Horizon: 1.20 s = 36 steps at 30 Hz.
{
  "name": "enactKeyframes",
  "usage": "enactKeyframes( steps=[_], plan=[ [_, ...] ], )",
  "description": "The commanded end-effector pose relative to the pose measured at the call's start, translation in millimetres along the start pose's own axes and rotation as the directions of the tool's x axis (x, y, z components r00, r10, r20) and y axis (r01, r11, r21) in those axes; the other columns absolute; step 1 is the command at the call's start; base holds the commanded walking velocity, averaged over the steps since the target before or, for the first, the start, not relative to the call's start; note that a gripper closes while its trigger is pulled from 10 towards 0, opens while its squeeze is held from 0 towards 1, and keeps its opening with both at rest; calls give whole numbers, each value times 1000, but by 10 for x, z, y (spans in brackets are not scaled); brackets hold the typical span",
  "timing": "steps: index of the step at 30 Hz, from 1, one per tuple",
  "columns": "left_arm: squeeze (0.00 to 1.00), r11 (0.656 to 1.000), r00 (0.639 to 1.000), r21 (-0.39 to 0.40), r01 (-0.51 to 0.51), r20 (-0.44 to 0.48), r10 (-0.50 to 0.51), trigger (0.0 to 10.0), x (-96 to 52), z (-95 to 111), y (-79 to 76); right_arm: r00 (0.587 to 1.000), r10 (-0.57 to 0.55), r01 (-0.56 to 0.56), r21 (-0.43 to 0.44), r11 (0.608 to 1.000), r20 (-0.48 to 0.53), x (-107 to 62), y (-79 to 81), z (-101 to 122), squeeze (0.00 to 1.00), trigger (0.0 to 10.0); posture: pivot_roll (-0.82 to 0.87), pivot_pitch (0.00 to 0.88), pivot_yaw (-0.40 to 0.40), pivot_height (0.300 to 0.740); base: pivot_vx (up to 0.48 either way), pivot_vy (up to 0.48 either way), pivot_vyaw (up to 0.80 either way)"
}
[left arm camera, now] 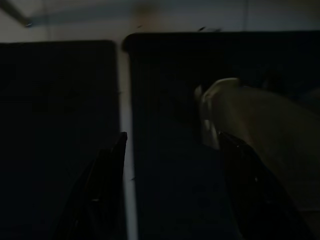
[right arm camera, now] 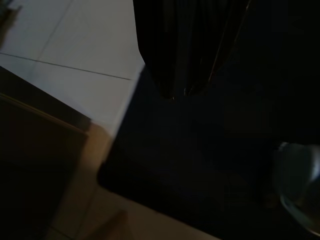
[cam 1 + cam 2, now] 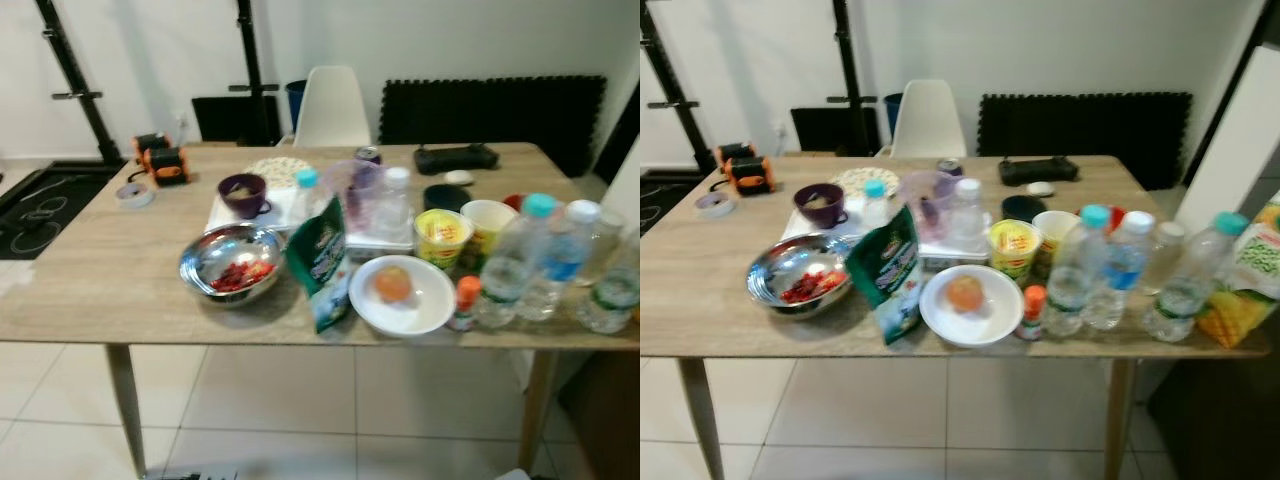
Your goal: Restocking fridge
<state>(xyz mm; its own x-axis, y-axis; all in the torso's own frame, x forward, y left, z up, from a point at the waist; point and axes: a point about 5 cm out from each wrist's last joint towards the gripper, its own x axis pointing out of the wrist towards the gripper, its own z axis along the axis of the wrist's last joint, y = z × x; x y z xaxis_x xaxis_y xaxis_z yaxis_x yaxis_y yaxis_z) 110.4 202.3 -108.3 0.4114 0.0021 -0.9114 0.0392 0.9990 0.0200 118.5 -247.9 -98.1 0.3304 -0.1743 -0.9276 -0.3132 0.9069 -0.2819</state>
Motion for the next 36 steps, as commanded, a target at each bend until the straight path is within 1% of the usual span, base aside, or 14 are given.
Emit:
enactKeyframes(
  steps=[1, 6, 17, 21, 24, 26, 27, 29, 30, 31, 32, 33, 35, 36],
  plan=[
    [0, 1000, 1000, 3, 2, -22, -2, 10000, -6, -47, 1, 1000, 4, -4, -3, 1000, -2, 1, 14, -2, 0, 10000, -65, 0, 1, 740, 0, -454, 0],
    [0, 1000, 1000, -3, 1, -23, -1, 10000, -7, -55, 2, 1000, 13, -13, 6, 1000, 5, 1, 21, 8, 0, 10000, -65, 0, 2, 740, 0, -452, 0],
    [0, 1000, 1000, -17, -12, -24, 11, 10000, -10, -69, 5, 994, 76, -80, 43, 996, 80, 0, 20, 130, 0, 10000, -66, 0, 1, 740, 0, 0, 0],
    [0, 1000, 1000, -16, -12, -25, 12, 10000, -9, -67, 6, 964, 207, -214, 20, 977, 168, -14, 75, 299, 0, 10000, -67, 0, 1, 740, 0, 0, 0],
    [0, 1000, 1000, -17, -15, -28, 14, 10000, -11, -72, 12, 931, 272, -286, 23, 958, 244, -38, 33, 441, 0, 10000, -67, 0, 0, 740, 0, 0, 0],
    [0, 1000, 999, -17, -16, -30, 15, 10000, -12, -77, 16, 901, 313, -333, 18, 943, 302, -66, -28, 544, 0, 10000, -67, 0, 0, 740, 0, 0, 0],
    [0, 1000, 999, -17, -16, -30, 15, 10000, -12, -77, 16, 901, 313, -333, 18, 943, 302, -66, -28, 544, 0, 10000, -67, 0, 0, 740, 0, 0, 0],
    [0, 1000, 999, -17, -17, -32, 16, 10000, -14, -84, 21, 878, 347, -346, -65, 936, 330, -107, -167, 607, 0, 10000, -67, 0, 3, 740, 0, 0, 0],
    [0, 1000, 999, -17, -17, -32, 16, 10000, -14, -84, 21, 878, 347, -346, -65, 936, 330, -107, -167, 607, 0, 10000, -67, 0, 3, 740, 0, 0, 0],
    [0, 1000, 999, -17, -17, -33, 16, 10000, -14, -86, 24, 882, 337, -330, -81, 941, 329, -116, -234, 618, 0, 10000, -67, 0, 3, 740, 0, 0, 0],
    [0, 1000, 999, -15, -18, -35, 17, 10000, -16, -89, 29, 891, 287, -277, -80, 957, 352, -147, -418, 691, 0, 10000, -73, 0, 5, 740, 0, 0, 0],
    [0, 1000, 999, -14, -18, -35, 17, 10000, -17, -92, 31, 879, 286, -285, -62, 957, 381, -174, -495, 747, 0, 10000, -73, 0, 5, 740, 0, 0, 0],
    [0, 1000, 999, -13, -18, -36, 18, 10000, -17, -93, 32, 869, 290, -295, -51, 954, 401, -192, -539, 783, 0, 10000, -73, 0, 5, 740, 0, 0, 0],
    [0, 1000, 999, -13, -19, -35, 18, 10000, -17, -93, 34, 831, 325, -344, -44, 938, 452, -246, -621, 879, 0, 10000, -72, 0, 3, 740, 0, 0, 0]
  ],
)
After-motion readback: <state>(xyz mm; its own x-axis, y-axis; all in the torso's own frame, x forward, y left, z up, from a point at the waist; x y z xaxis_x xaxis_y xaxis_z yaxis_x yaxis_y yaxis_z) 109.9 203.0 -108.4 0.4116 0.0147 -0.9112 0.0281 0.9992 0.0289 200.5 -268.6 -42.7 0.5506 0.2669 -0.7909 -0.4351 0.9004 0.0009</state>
